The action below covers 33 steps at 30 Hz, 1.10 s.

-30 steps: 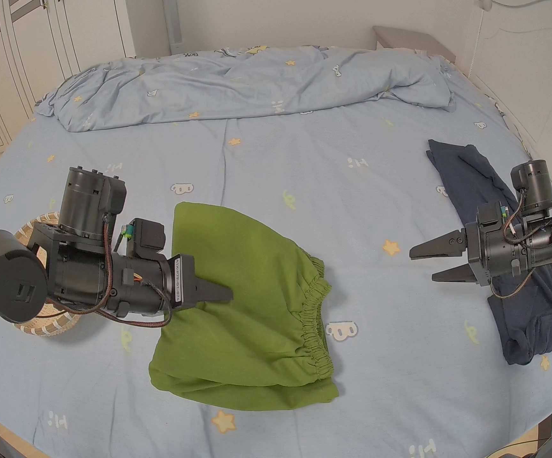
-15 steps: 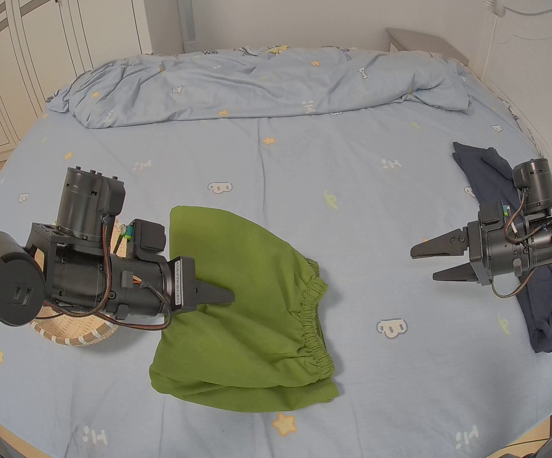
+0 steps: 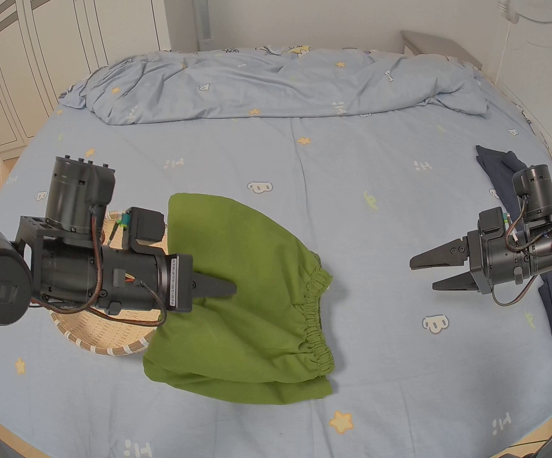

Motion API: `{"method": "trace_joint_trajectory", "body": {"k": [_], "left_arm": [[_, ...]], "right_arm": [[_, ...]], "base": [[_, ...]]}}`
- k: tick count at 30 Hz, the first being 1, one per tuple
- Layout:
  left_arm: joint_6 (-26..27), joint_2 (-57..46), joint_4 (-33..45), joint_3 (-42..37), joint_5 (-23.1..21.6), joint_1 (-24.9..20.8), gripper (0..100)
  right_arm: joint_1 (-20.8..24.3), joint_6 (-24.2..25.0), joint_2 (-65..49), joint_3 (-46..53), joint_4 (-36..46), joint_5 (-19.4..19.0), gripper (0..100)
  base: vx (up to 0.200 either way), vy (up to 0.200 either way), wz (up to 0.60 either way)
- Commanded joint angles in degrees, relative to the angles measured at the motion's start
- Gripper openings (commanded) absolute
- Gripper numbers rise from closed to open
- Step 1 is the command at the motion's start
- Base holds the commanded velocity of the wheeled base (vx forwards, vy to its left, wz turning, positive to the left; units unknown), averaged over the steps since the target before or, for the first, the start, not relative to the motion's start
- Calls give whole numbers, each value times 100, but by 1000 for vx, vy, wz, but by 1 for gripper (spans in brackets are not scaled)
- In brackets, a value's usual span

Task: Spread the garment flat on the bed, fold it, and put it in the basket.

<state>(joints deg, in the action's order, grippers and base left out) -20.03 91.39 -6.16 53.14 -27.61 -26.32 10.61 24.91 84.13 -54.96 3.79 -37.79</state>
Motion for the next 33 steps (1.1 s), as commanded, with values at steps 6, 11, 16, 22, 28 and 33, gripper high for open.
{"method": "trace_joint_trajectory", "body": {"k": [6, 11, 16, 22, 28, 33], "left_arm": [[1704, -895, 141, 162, 1030, 233, 0], [1713, -1150, 132, 276, 1012, 584, 0], [1695, -1238, 106, 434, 722, 971, 0], [1563, -1519, 106, 584, 353, 1445, 0], [1344, -1528, 106, 636, 37, 2026, 0], [1317, -1343, 167, 504, 19, 2518, 0]], "right_arm": [[20, -3, -81, 73, -10, 35, 100], [20, -21, -63, 64, -19, 35, 100], [29, -21, -54, 64, -28, 44, 100], [-6, -21, -81, 55, -36, 44, 100], [-15, -21, -81, 64, -36, 44, 100], [12, -38, -63, 64, -36, 44, 100]], "base": [[0, 0, 0], [0, 0, 0], [0, 0, 0], [0, 0, 0], [0, 0, 0], [0, 0, 0]]}}
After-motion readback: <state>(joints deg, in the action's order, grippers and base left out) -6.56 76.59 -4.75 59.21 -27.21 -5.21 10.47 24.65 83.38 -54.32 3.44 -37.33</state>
